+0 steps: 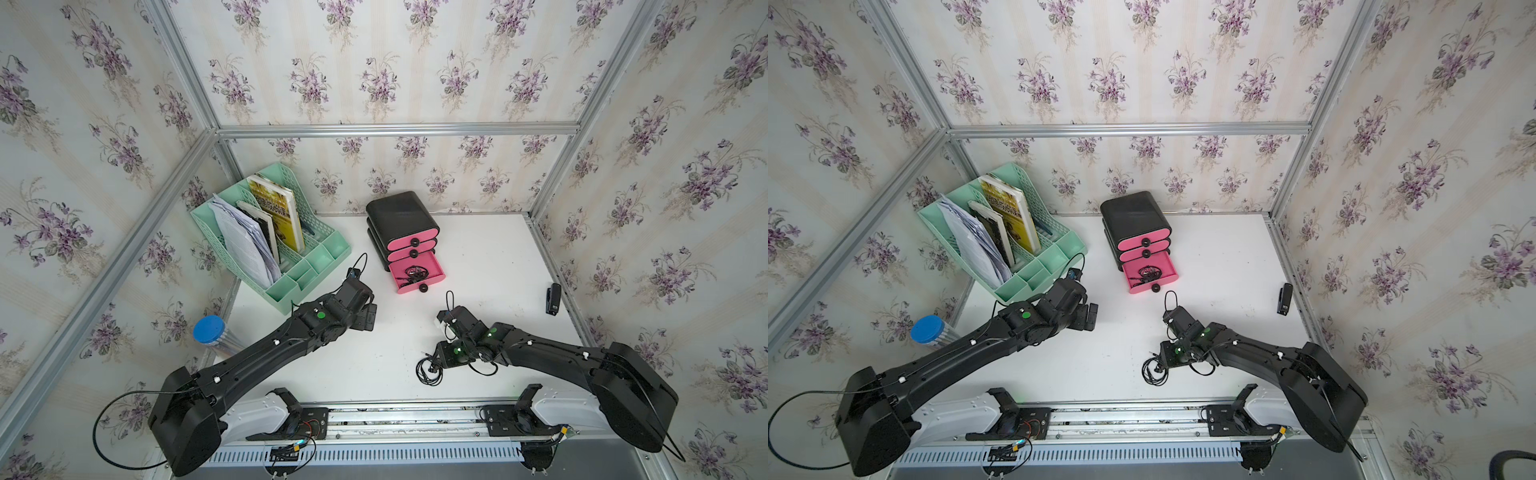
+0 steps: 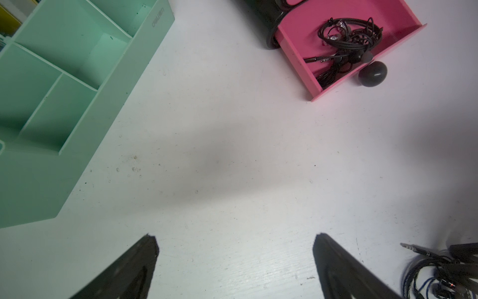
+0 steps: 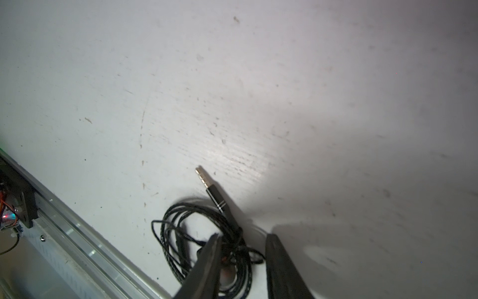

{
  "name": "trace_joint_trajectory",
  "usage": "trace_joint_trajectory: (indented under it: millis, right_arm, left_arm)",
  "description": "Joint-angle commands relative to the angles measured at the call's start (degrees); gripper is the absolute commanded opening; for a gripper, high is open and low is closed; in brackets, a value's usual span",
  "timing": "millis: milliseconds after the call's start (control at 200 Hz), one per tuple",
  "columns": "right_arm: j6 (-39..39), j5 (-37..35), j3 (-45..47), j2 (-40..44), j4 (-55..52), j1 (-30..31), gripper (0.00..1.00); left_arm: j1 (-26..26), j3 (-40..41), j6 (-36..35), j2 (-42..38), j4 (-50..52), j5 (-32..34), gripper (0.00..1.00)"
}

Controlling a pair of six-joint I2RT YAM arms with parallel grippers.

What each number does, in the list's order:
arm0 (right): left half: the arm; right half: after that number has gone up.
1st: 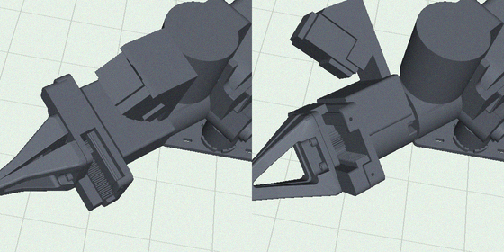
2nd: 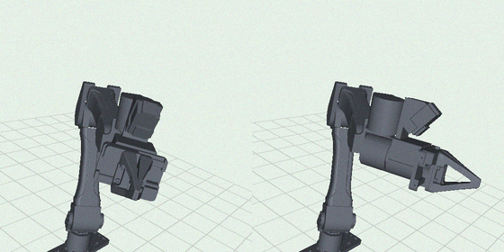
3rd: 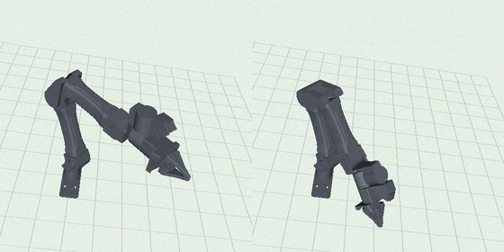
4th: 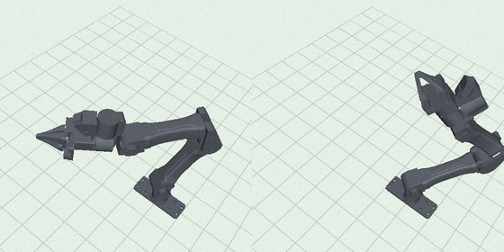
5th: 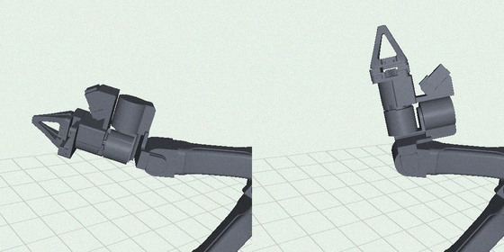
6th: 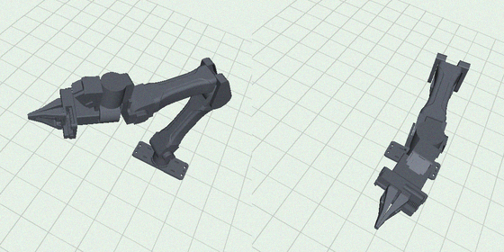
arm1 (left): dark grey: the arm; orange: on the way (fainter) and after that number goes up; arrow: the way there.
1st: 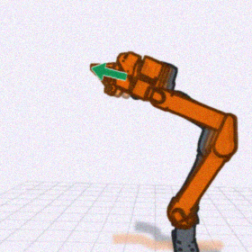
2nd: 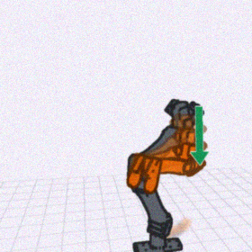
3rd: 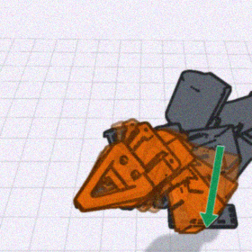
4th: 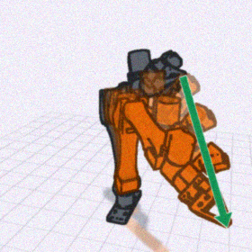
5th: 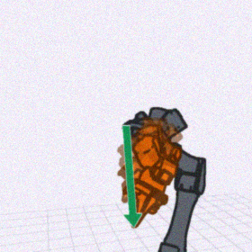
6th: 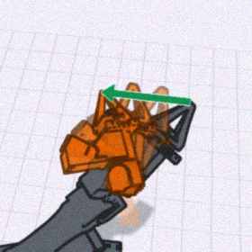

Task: Place the wired earphones into the drawer by color
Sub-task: Pick up the wired earphones from the center of the board, then place the wired earphones in the drawer.

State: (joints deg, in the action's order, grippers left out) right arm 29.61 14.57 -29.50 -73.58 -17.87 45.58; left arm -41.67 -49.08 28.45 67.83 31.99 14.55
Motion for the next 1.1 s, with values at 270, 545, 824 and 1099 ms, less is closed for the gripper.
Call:
trace_joint_trajectory:
  millis: [270, 545, 824, 1099]
  right_arm:
    - [-0.2, 0.6, 0.1, -0.9, 0.5, 0.3, 0.04]
    - [0.0, -0.6, -0.5, 3.1, 0.7, 0.3, 0.0]
    - [0.0, -5.1, -2.3, 8.0, -0.5, 0.3, 0.0]
    - [0.1, -11.4, -7.4, 10.7, -0.8, 0.2, 0.0]
  left_arm:
    - [0.0, -0.3, 0.1, 0.1, -1.0, 0.0, 0.99]
    - [0.0, -1.0, -0.1, 0.7, -1.2, -0.2, 0.99]
    - [0.1, -1.6, -0.4, 1.4, -1.6, -0.3, 0.99]
    - [0.1, -2.9, -0.7, 3.6, -3.4, -1.1, 0.99]
